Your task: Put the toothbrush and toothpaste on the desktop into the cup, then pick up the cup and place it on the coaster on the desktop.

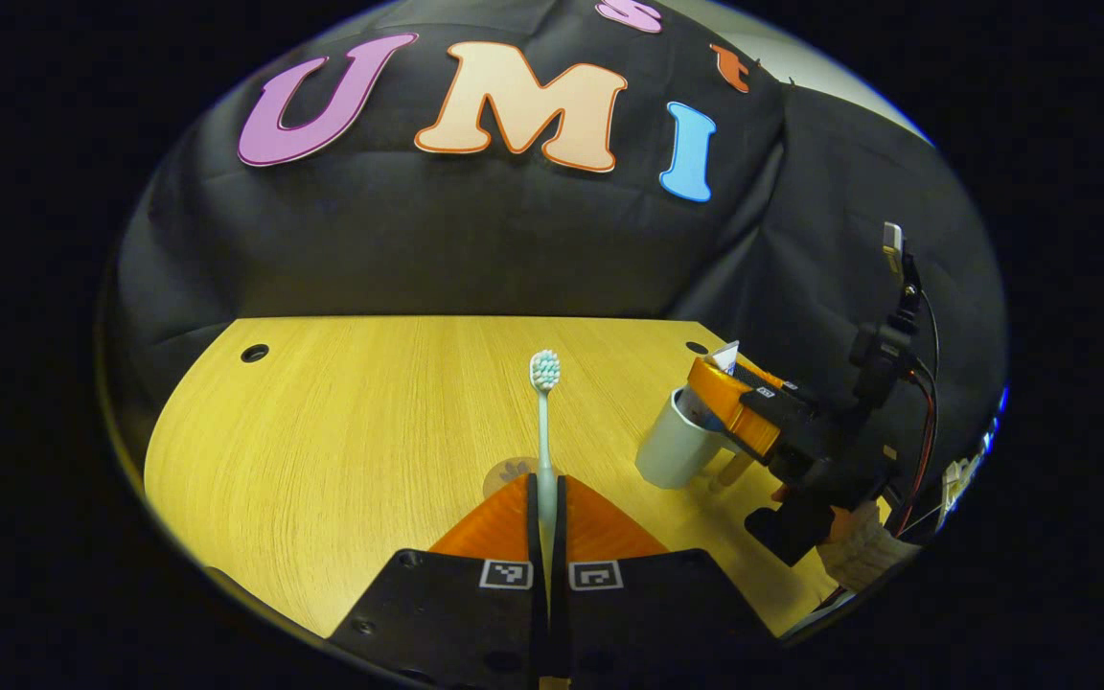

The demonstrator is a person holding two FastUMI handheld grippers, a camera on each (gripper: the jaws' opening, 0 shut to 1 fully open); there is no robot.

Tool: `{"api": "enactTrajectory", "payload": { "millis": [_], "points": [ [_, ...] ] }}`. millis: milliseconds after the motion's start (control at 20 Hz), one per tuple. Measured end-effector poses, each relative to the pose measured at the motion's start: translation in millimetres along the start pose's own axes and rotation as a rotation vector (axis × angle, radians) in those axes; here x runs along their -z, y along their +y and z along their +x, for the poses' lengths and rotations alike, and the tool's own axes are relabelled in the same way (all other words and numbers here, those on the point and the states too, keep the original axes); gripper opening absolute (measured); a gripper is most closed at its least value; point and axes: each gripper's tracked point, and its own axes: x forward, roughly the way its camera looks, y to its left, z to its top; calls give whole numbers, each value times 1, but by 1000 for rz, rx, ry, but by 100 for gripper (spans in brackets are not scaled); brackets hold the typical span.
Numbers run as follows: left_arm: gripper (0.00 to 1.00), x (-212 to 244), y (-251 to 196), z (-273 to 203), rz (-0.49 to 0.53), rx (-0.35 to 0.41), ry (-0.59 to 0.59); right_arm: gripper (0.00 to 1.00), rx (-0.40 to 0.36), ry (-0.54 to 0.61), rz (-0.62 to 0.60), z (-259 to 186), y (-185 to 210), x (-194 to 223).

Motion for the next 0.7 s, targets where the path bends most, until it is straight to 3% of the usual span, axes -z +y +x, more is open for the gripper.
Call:
{"api": "enactTrajectory", "payload": {
  "millis": [50, 200, 350, 700],
  "points": [
    [0, -1, -2, 1, 1, 5, -1, 62, 4, -26, -1, -4, 0, -9],
    [0, -7, -7, 7, 0, 15, -8, 76, 4, -38, 13, -13, -4, -19],
    [0, -18, -15, 14, -17, 35, -34, 100, 29, -30, 34, -27, -20, -21],
    [0, -54, -59, 39, -37, 126, -118, 100, 187, -16, 58, -79, -103, -25]
  ]
}}
